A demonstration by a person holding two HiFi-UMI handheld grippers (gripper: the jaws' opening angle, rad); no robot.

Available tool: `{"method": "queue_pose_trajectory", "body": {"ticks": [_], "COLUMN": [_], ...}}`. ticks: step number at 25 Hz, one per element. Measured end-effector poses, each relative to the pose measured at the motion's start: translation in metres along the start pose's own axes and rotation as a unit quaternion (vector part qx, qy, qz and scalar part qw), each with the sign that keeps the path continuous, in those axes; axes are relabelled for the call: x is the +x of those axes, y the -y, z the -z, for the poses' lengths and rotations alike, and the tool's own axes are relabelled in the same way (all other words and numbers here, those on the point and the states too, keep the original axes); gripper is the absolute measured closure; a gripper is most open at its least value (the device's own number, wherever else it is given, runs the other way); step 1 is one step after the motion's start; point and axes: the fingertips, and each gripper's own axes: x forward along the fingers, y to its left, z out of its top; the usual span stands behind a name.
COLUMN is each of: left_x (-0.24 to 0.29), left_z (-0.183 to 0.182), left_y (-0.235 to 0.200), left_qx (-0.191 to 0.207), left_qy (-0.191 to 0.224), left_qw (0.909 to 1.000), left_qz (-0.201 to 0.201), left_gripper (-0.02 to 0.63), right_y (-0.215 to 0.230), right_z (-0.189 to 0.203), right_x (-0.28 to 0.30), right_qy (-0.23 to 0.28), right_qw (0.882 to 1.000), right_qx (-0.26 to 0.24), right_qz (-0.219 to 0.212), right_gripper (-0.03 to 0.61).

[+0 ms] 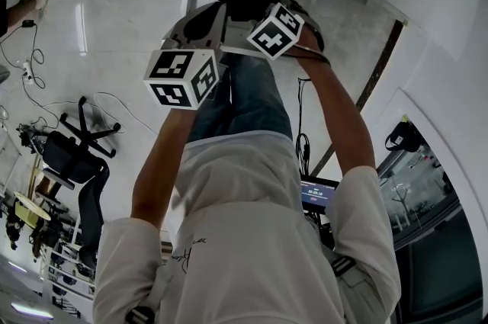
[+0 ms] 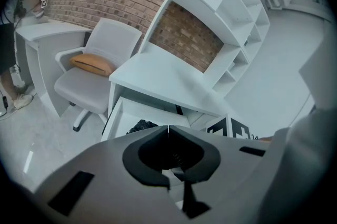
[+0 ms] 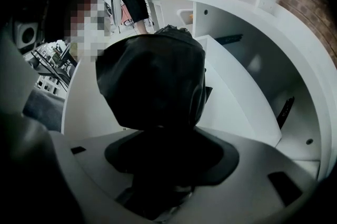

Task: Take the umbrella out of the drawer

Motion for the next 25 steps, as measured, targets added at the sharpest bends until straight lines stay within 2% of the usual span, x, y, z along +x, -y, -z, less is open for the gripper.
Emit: {"method": "queue_pose_trajectory", "body": {"ticks": [5, 10, 21, 25], "left_x": [-0.006, -0.011, -0.019, -0.023], "left_z": [-0.001, -0.001, -0.003, -0.006], "left_y": [0.007, 0.016, 0.025, 0.03], "left_qx": [0.002, 0.022, 0.02, 0.034], "left_qy": [0.001, 0.003, 0.005, 0.006], "left_qw": [1.0, 0.9997, 0.9997, 0.9993], "left_qz": [0.004, 0.007, 0.015, 0.015], "left_gripper": [0.595, 0.595, 0.595, 0.595], "right_y": [-0.003, -0.006, -0.006, -0.005], "right_z": [-0.002, 0.001, 0.006, 0.008], "right_x": [-0.01, -0.017, -0.034, -0.043], "right_qy": [0.005, 0.008, 0.01, 0.013], "right_qw": [1.0, 1.0, 1.0, 1.0], "right_qx": [-0.001, -0.003, 0.002, 0.009], "right_qz": [0.004, 0.008, 0.016, 0.02], "right_gripper": [0.325, 0.325, 0.325, 0.325]}}
